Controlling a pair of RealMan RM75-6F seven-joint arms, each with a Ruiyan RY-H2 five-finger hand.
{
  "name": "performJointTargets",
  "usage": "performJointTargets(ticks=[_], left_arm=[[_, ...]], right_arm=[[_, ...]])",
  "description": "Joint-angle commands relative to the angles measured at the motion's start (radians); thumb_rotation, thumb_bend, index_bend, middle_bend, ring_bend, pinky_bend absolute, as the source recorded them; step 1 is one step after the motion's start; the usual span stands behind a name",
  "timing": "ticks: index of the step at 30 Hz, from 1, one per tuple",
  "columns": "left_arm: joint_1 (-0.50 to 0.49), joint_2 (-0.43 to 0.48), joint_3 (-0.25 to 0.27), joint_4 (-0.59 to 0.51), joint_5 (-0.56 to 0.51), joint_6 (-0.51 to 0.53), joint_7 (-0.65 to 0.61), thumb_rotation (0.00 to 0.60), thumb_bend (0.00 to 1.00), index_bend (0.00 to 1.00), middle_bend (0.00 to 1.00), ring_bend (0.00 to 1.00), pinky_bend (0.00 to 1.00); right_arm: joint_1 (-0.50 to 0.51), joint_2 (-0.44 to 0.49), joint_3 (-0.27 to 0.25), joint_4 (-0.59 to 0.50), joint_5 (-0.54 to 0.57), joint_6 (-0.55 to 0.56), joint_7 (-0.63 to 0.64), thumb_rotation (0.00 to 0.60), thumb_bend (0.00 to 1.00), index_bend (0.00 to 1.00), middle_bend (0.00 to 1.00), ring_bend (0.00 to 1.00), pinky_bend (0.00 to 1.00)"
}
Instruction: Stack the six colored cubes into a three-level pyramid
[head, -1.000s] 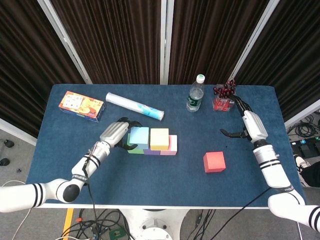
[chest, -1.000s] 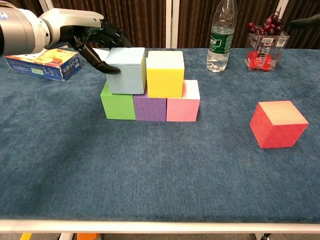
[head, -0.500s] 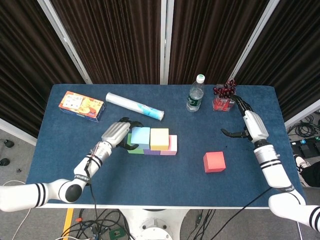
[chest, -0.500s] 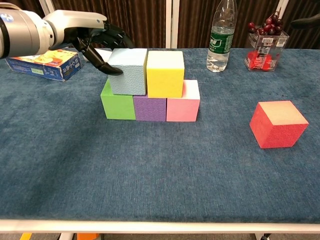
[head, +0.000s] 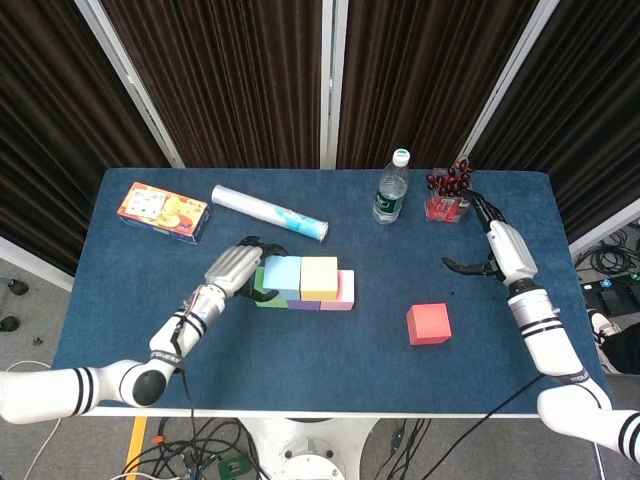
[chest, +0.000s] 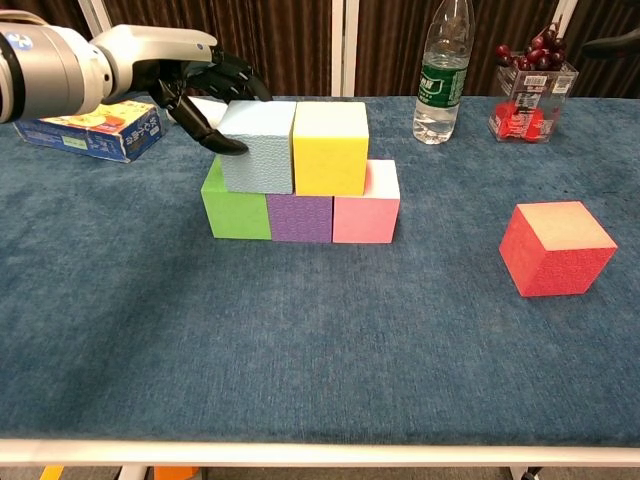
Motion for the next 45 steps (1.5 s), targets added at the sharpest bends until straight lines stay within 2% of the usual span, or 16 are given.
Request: performJointTargets(ticks=[1,45], left_arm=[[0.000,0.000,-0.001,-0.002,-0.001,0.003,0.002,0.600,0.28,0.29,0.40,0.19,0.07],[-0.007,-0.007,-0.005,0.008,-0.022,-0.009,0.012,0.600,0.28,0.28,0.40,0.19,0.07]], right_arm=[[0.000,0.000,-0.001,0.000,0.000,0.000,-0.001,0.600,0.10,0.00,0.01,0.00,0.00],[0.002,-0.005,0.000,0.012,0.001,-0.008,0.007,0.600,0.10,0.00,0.01,0.00,0.00]])
